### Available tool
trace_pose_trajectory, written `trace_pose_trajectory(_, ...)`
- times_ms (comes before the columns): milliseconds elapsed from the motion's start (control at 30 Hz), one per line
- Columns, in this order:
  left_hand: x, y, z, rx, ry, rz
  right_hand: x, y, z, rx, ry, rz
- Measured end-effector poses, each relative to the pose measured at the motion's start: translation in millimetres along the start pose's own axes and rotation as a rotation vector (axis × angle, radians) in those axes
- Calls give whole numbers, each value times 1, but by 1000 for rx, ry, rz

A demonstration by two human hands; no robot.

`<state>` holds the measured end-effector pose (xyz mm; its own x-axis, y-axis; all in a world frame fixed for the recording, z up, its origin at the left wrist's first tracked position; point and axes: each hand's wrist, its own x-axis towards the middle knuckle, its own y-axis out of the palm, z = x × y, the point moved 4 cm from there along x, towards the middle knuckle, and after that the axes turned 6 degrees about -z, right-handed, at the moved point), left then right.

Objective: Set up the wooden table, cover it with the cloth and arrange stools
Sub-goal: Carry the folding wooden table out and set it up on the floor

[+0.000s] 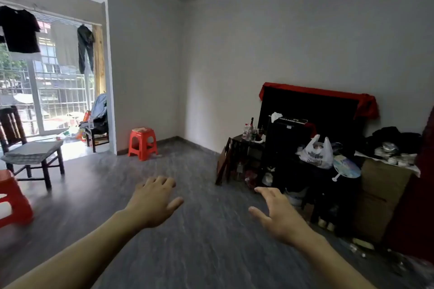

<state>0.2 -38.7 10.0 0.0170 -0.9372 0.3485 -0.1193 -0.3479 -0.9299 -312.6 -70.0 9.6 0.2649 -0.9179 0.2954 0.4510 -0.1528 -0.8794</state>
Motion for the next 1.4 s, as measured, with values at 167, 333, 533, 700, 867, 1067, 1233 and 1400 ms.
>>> trace_pose_trajectory(167,47,12,42,-7,12,-35,67,16,21,-33,7,-4)
trace_pose_trajectory(333,95,27,100,-20,7,-75,138,48,46,-42,13,-12)
trace_pose_trajectory(533,144,54,144,-65,-67,-33,198,95,57,-96,-18,19)
trace_pose_trajectory(700,194,85,154,-68,-66,-9,256,117,44,-86,-22,19)
trace_pose_trajectory(867,269,127,149,-51,-61,17,321,143,12,-48,0,-1)
trace_pose_trajectory(1067,382,181,124,-9,-37,40,415,160,-44,-50,-17,-26)
trace_pose_trajectory(1233,466,211,113,-20,-39,49,486,167,-90,-63,6,15)
trace_pose_trajectory(1400,531,247,126,-34,-45,60,553,186,-119,-87,31,39)
